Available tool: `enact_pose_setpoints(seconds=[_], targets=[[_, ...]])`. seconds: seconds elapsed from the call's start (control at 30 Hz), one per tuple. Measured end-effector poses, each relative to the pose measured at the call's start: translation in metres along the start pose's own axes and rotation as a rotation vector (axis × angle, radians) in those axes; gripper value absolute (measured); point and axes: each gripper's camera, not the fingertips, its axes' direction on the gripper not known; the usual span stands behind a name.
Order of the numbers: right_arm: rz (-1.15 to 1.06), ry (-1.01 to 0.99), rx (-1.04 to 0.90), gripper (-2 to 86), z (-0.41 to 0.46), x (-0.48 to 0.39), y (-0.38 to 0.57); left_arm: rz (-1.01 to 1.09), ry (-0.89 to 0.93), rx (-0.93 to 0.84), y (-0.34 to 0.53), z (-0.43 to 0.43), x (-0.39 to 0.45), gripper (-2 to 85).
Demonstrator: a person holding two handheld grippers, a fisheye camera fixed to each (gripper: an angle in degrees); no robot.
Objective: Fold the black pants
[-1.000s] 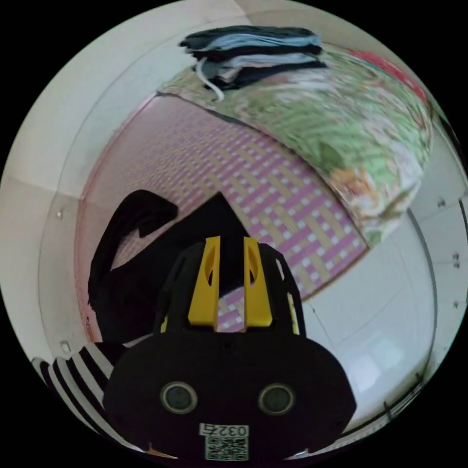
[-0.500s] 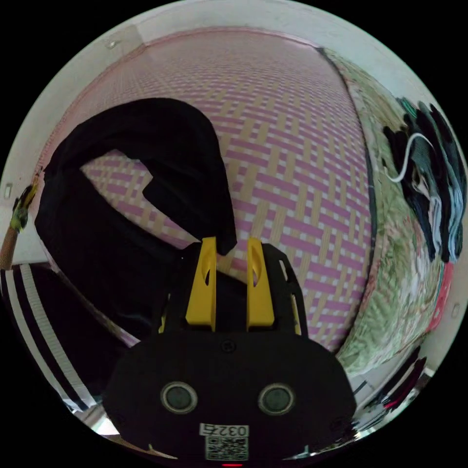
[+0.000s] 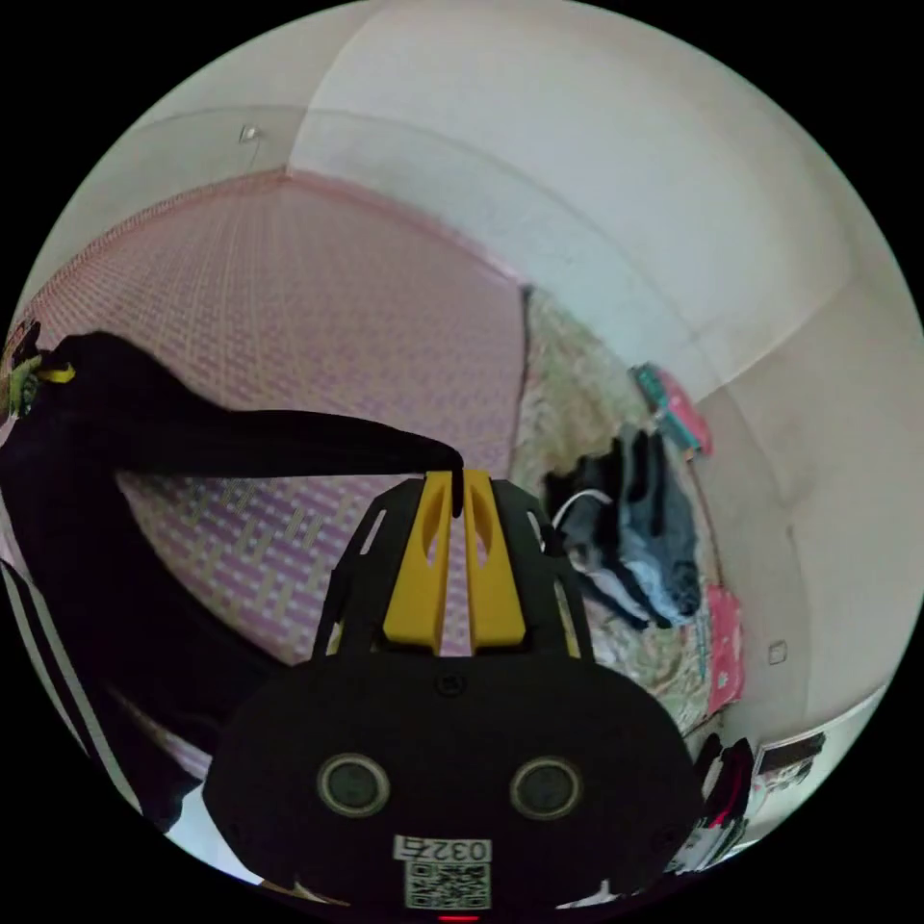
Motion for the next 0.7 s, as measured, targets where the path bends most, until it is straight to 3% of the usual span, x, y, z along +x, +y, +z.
enact_pose_setpoints(seconds=[0.13, 0.3, 0.37, 0.4, 0.53, 0.7], targets=[[0.037, 0.059, 0.030, -0.4, -0.031, 0.004, 0.047, 0.020, 0.042, -0.023, 0.013, -0.008, 0.004, -0.9], [0.132, -0.150, -0.388, 2.3, 0.055, -0.008, 0.138, 0.054, 0.095, -0.019, 0.030, -0.026, 0.010, -0.9], [0.212, -0.266, -0.668, 4.7, 0.101, -0.013, 0.185, 0.089, 0.112, -0.002, 0.037, -0.040, 0.016, -0.9], [0.232, -0.274, -0.695, 4.9, 0.103, -0.013, 0.195, 0.098, 0.116, 0.008, 0.039, -0.045, 0.017, -1.0], [0.526, -0.279, -0.579, 4.9, 0.070, 0.017, 0.227, 0.141, 0.108, 0.114, 0.051, -0.092, 0.023, -1.1], [0.743, -0.502, -0.381, 4.5, 0.048, 0.030, 0.240, 0.109, 0.020, 0.228, 0.055, -0.144, 0.015, -0.1]])
